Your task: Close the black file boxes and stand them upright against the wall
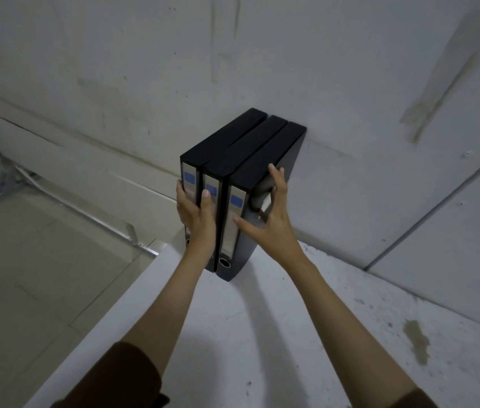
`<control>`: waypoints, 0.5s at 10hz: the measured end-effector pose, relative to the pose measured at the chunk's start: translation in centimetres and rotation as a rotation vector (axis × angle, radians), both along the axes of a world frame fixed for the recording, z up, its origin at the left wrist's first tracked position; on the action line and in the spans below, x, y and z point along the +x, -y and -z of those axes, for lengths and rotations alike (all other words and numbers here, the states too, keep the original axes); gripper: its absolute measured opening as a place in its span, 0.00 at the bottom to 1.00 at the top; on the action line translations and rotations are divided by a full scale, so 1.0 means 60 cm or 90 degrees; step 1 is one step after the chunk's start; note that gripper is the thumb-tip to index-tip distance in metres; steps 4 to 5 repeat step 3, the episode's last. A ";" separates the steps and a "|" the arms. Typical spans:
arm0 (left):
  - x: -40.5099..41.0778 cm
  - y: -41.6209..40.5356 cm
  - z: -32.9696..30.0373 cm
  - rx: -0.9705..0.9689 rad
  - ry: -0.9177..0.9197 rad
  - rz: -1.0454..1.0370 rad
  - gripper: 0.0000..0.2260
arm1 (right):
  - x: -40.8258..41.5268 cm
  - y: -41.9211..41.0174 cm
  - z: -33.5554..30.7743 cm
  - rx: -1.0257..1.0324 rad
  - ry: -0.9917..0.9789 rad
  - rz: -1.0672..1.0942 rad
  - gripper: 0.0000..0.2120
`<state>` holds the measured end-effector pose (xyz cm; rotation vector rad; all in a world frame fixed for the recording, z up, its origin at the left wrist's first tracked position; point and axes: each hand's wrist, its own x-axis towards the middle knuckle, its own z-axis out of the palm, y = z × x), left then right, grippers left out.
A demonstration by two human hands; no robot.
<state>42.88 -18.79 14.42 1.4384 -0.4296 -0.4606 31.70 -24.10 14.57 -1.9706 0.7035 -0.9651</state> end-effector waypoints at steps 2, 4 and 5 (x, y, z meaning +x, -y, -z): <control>0.008 -0.013 0.000 0.015 -0.004 0.015 0.26 | -0.012 -0.006 -0.002 0.019 0.011 0.019 0.51; 0.011 -0.019 -0.004 0.025 -0.004 0.010 0.25 | -0.017 -0.016 -0.005 0.031 0.027 0.041 0.51; 0.011 -0.019 -0.004 0.025 -0.004 0.010 0.25 | -0.017 -0.016 -0.005 0.031 0.027 0.041 0.51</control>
